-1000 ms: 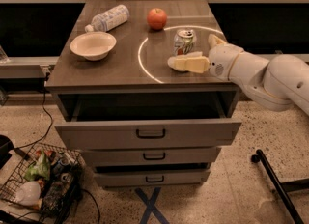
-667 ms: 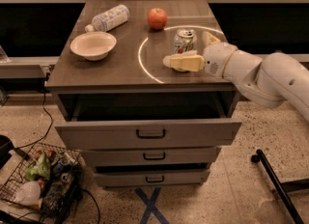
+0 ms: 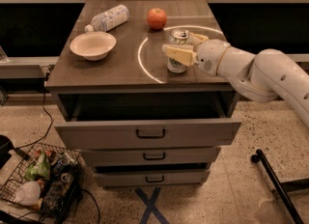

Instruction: Place 7up can into paper bowl

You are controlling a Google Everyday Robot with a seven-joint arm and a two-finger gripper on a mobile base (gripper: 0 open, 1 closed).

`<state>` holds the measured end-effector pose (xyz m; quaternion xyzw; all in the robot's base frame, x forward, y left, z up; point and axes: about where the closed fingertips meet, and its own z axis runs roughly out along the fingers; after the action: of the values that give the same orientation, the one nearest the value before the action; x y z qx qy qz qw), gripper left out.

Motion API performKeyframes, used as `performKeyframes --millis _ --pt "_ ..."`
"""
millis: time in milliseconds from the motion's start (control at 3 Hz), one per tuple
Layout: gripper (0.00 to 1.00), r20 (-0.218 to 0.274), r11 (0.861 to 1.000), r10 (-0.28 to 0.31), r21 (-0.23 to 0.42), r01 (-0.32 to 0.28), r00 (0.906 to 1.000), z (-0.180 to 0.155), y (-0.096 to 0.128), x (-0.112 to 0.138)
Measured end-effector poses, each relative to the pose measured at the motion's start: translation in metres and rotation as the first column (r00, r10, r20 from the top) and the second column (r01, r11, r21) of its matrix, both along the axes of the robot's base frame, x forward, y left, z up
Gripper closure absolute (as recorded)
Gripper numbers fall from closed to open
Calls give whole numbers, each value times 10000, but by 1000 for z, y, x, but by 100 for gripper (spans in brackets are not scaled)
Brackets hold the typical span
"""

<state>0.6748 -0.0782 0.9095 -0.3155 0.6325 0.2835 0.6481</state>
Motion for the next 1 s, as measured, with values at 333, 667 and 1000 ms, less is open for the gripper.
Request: performKeyframes --millis 333,667,1000 --pt "65 6 10000 45 1 -45 10000 0 3 0" --pt "87 11 10000 85 2 -85 10000 1 6 0" --pt "100 16 9999 122 3 -122 9999 1 8 -1"
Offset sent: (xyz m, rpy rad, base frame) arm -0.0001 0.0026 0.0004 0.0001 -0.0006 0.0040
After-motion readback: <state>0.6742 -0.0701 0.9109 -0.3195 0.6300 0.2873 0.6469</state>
